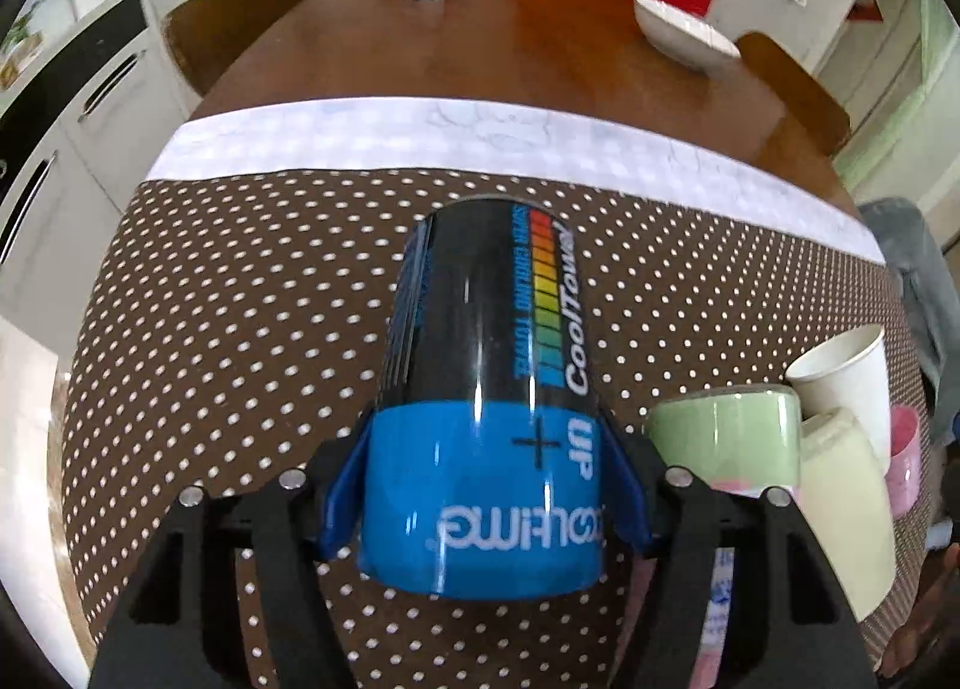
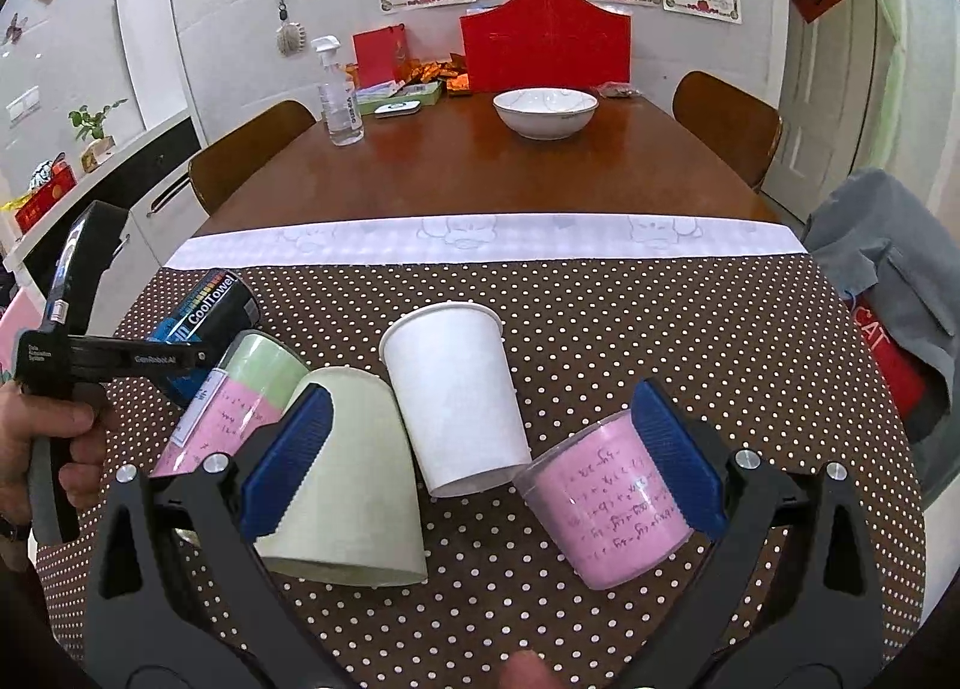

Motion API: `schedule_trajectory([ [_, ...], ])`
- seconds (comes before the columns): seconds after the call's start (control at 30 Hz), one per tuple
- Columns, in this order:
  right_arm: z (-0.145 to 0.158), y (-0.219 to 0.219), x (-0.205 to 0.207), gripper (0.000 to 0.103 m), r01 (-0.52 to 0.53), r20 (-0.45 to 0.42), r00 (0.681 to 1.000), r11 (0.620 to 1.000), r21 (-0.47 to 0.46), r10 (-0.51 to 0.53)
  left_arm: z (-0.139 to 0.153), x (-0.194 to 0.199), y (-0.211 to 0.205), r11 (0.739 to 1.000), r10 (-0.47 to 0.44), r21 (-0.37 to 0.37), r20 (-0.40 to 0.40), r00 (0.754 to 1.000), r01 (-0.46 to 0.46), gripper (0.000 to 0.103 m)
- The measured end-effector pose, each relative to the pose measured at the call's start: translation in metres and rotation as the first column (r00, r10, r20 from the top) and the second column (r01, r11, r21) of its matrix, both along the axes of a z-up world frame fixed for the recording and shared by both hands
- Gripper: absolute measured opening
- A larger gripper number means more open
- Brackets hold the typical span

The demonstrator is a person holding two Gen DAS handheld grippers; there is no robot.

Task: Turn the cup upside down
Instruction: 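Lift the CoolTowel can with the left tool and carry it toward the right tool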

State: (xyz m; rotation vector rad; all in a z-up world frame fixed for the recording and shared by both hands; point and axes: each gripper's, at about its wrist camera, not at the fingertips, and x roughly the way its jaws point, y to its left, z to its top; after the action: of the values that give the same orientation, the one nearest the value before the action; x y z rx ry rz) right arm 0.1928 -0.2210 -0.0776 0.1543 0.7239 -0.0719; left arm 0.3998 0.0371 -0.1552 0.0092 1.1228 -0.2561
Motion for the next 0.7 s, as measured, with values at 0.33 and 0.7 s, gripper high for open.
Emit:
schedule_trajectory([
  [0.33, 0.015, 0.001, -0.037, 0.097, 0.011, 0.055, 0.998, 1.0, 0.013, -0.012, 0.032, -0.061, 0.018, 1.0, -0.013, -0.026, 0.073, 0.997, 0.015, 0.065],
  [0.7, 0.028, 0.0, -0.091, 0.097, 0.01, 0.111, 0.994, 1.0, 0.03, -0.014, 0.072, -0.165, 0.01, 0.996, -0.057, -0.059, 0.16, 0.985, 0.067, 0.065],
])
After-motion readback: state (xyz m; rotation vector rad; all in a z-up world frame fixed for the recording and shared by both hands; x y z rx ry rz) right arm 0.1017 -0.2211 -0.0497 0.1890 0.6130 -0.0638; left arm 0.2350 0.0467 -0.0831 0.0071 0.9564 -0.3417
